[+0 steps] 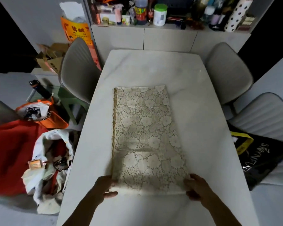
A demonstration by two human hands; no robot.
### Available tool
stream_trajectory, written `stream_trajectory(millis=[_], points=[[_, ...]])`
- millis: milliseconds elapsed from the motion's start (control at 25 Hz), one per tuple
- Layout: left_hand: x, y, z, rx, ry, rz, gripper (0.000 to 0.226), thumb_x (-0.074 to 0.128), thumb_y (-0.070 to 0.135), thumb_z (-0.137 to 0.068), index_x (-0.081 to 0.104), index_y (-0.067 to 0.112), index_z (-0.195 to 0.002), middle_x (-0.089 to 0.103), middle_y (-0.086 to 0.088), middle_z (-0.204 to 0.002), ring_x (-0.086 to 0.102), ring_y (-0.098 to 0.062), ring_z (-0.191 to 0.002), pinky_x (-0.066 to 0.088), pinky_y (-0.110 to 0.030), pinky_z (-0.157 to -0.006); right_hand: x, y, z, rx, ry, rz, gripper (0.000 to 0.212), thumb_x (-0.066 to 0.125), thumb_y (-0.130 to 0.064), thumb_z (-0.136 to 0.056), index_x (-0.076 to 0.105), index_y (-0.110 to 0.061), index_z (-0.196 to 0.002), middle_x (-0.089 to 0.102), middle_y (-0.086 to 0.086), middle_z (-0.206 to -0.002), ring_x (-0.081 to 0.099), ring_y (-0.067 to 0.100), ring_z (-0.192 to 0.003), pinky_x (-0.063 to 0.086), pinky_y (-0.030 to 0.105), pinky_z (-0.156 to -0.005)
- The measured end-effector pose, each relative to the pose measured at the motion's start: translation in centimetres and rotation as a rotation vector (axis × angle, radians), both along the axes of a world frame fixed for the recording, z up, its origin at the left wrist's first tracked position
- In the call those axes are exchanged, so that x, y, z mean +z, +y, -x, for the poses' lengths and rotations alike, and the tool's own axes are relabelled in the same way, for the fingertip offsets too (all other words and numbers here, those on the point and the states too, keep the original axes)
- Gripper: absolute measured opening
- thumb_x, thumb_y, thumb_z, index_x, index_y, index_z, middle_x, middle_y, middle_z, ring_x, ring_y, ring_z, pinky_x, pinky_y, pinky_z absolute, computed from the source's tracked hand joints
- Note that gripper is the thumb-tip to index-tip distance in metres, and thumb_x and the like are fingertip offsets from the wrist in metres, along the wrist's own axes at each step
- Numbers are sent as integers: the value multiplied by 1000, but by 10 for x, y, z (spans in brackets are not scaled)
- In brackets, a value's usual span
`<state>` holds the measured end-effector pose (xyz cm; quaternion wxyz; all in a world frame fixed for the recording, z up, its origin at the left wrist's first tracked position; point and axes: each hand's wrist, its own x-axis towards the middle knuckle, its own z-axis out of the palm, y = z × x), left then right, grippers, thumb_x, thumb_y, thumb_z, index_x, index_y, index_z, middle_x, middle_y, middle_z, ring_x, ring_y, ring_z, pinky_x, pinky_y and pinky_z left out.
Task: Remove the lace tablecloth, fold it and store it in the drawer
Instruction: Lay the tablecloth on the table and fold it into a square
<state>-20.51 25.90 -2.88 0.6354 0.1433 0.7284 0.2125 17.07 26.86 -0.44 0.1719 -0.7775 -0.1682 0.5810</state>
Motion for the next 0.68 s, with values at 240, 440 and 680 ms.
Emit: stream_trajectory(millis=[240, 440, 680], points=[[24, 12, 12, -43, -80, -320, 14, 62, 5, -69, 67, 2, -80, 65, -6, -72, 61, -20, -77, 56, -33, -76, 4, 11, 4, -177, 275, -299, 20, 54, 13, -84, 66, -2, -88, 73, 19, -89, 73, 32, -80, 61, 36, -68], [15, -75, 36, -574, 228, -313, 36, 57, -10, -75, 71, 22, -70, 74, 6, -77, 68, -10, -91, 51, -23, -75, -9, -61, -14, -31, -22, -63, 31, 59, 12, -86, 73, -6, -65, 71, 16, -98, 66, 31, -80, 60, 31, -57], [7, -108, 22, -779, 474, -370, 44, 47, -7, -79, 74, 23, -96, 69, 6, -115, 59, -7, -112, 38, -11, -93, 1, -77, 10, 563, -332, -36, 19, 60, -18, -89, 72, -10, -103, 70, 13, -105, 65, 29, -94, 53, 37, -83]])
